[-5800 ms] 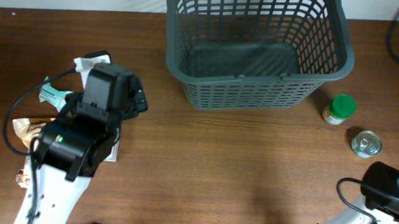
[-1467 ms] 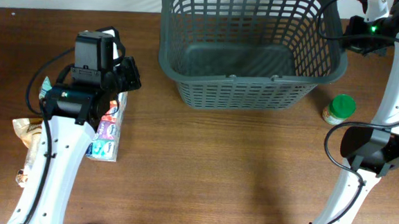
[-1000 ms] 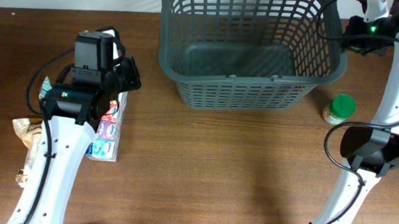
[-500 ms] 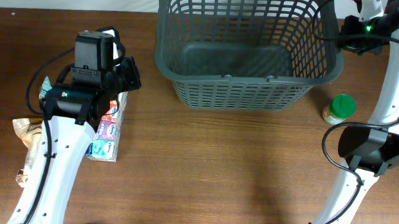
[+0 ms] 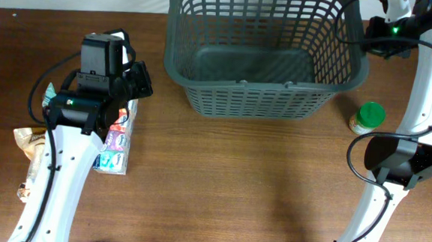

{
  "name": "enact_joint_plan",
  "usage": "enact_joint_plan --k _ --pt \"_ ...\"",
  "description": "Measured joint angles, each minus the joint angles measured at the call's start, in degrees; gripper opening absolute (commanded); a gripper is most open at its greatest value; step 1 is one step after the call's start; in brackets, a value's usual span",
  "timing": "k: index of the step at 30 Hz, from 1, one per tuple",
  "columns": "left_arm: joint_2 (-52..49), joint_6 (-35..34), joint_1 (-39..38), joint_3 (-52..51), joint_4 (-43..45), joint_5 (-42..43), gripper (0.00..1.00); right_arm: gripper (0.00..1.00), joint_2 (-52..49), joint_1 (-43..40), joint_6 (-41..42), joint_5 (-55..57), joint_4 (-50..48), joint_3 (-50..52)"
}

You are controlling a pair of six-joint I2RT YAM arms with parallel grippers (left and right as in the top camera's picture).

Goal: Pack container

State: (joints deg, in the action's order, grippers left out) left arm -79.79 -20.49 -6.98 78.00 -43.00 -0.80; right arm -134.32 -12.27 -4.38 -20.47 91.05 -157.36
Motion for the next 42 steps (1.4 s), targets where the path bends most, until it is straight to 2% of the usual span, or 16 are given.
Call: enact_joint_plan --k 42 --pt "0.00 0.00 0.00 0.00 0.00 0.00 0.02 0.04 0.00 1.77 -0.13 0.00 0.02 0.00"
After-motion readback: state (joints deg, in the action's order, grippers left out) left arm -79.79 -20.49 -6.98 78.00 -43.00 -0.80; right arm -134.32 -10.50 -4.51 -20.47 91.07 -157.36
